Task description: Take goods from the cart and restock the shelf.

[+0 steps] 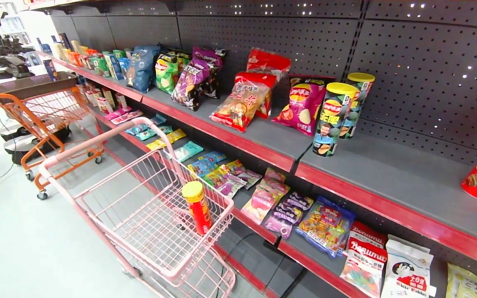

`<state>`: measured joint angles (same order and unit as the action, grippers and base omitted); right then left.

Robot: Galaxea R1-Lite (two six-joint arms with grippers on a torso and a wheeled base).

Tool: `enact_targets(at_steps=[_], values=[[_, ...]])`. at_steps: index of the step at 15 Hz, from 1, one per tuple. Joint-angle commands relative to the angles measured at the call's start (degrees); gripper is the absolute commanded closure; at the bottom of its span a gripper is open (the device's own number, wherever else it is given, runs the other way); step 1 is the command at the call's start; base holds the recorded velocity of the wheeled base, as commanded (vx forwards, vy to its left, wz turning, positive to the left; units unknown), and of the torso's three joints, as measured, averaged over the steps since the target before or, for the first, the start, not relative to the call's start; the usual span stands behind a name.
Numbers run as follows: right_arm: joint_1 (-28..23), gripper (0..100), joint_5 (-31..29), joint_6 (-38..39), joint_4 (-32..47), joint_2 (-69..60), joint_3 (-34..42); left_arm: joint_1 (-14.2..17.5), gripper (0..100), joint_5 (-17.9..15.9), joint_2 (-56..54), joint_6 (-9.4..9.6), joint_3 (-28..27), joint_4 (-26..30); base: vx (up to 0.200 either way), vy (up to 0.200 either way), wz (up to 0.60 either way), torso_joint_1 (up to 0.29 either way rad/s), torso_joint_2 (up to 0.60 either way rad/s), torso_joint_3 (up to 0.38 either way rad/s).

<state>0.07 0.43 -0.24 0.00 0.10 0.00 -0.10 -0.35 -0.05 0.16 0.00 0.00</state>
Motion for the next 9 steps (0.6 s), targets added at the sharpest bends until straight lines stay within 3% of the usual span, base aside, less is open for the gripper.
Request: enact_targets(at_steps=[1,9], values=[[0.0,0,0.0,0.0,0.0,0.0,0.0,0.0,0,0.0,0.0,0.02,0.0,0.0,0.000,0.000,0.00,-0.159,0.35,0.193],[0.0,0,0.0,0.0,0.0,0.0,0.0,0.0,0,-0.1,0.0,0.02,0.0,0.0,0.000,0.000,0.00,-0.151,0.36,0.211]])
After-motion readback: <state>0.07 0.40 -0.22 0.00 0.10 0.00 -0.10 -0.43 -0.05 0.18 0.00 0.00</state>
